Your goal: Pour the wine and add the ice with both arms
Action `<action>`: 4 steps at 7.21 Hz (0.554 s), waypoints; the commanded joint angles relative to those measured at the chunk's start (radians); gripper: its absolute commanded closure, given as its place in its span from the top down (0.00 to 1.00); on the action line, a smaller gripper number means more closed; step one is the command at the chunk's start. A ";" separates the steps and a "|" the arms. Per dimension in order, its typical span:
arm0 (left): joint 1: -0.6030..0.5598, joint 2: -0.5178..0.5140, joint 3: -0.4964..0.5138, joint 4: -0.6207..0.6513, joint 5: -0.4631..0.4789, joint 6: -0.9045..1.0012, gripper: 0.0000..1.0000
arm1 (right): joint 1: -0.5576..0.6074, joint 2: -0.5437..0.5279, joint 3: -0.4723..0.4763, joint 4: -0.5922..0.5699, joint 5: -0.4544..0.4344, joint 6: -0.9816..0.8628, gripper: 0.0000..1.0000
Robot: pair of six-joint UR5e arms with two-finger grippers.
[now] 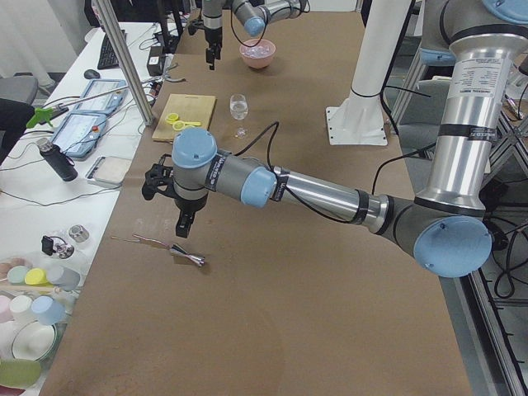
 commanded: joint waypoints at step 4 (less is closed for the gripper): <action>-0.024 -0.016 -0.016 0.057 -0.002 0.003 0.98 | 0.256 -0.359 0.243 -0.057 0.124 -0.339 1.00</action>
